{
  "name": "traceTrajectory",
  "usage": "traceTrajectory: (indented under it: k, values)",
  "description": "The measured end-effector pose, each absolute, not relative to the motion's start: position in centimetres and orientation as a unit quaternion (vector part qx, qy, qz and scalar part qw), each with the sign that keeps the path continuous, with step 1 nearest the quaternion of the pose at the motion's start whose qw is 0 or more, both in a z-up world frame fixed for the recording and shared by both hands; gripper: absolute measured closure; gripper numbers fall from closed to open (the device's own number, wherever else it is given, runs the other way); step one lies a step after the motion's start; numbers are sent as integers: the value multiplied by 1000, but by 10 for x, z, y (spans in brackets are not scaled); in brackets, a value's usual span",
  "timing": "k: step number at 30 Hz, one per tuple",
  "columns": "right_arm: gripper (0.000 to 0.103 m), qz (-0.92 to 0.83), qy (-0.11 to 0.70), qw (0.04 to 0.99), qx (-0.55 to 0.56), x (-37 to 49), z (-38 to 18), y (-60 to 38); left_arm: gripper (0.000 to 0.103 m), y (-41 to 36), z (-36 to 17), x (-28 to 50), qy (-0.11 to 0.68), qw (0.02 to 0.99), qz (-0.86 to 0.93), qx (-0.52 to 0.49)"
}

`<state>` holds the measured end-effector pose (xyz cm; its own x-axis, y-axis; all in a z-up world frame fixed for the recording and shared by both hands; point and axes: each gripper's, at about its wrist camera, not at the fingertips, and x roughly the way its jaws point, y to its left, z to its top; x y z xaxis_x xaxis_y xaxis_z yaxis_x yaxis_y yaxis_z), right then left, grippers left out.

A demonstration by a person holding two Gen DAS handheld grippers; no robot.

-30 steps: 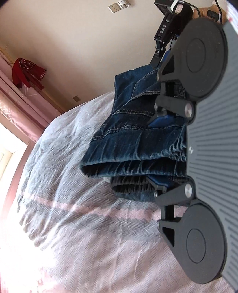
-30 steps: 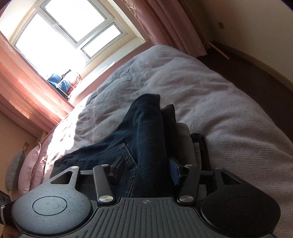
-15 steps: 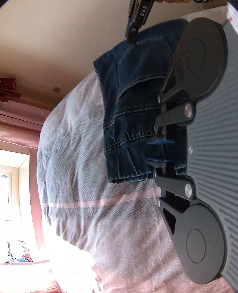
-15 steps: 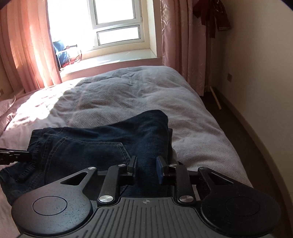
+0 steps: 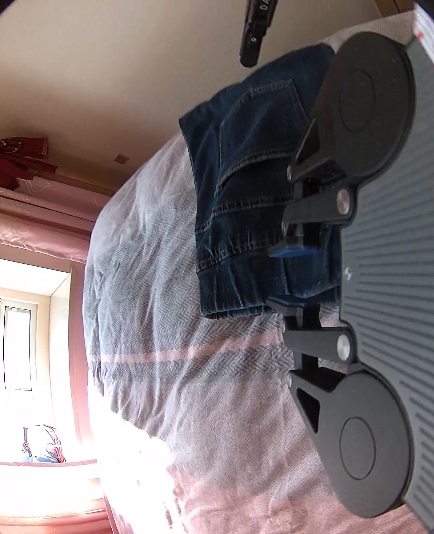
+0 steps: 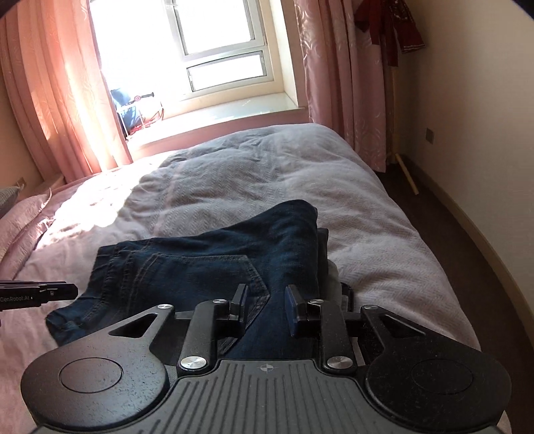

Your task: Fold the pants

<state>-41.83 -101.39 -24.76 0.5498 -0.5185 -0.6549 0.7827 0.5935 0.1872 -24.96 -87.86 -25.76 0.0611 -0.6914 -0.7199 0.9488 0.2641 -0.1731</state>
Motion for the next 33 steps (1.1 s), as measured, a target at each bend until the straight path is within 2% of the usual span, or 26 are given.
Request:
traceTrajectory:
  k: [4, 12, 16, 18, 20, 21, 23, 27, 31, 33]
  values:
    - [83, -370, 293, 849, 238, -422, -241, -976, 84, -850, -246, -274, 368, 692, -595, 180]
    - [83, -345, 387, 834, 189, -388, -291, -952, 84, -857, -289, -280, 385, 702, -553, 231]
    - [82, -343, 402, 825, 198, -384, -281, -956, 84, -854, -276, -283, 387, 705, -546, 235]
    - [78, -338, 398, 825, 215, -388, -271, -955, 84, -851, -264, -284, 397, 710, -536, 225]
    - [56, -336, 382, 830, 227, -394, -258, -949, 80, -845, -248, -285, 407, 714, -529, 214]
    - [52, -335, 374, 833, 231, -396, -252, -943, 78, -841, -240, -286, 411, 714, -526, 211]
    - [49, -336, 362, 836, 241, -400, -239, -933, 62, -832, -225, -291, 418, 717, -518, 210]
    - [47, -336, 360, 829, 265, -406, -217, -916, 54, -812, -200, -306, 422, 716, -509, 221]
    - [46, -330, 355, 828, 284, -418, -195, -898, 34, -789, -177, -327, 412, 714, -514, 238]
    - [46, -329, 350, 829, 288, -426, -183, -887, 30, -777, -165, -337, 403, 714, -519, 241]
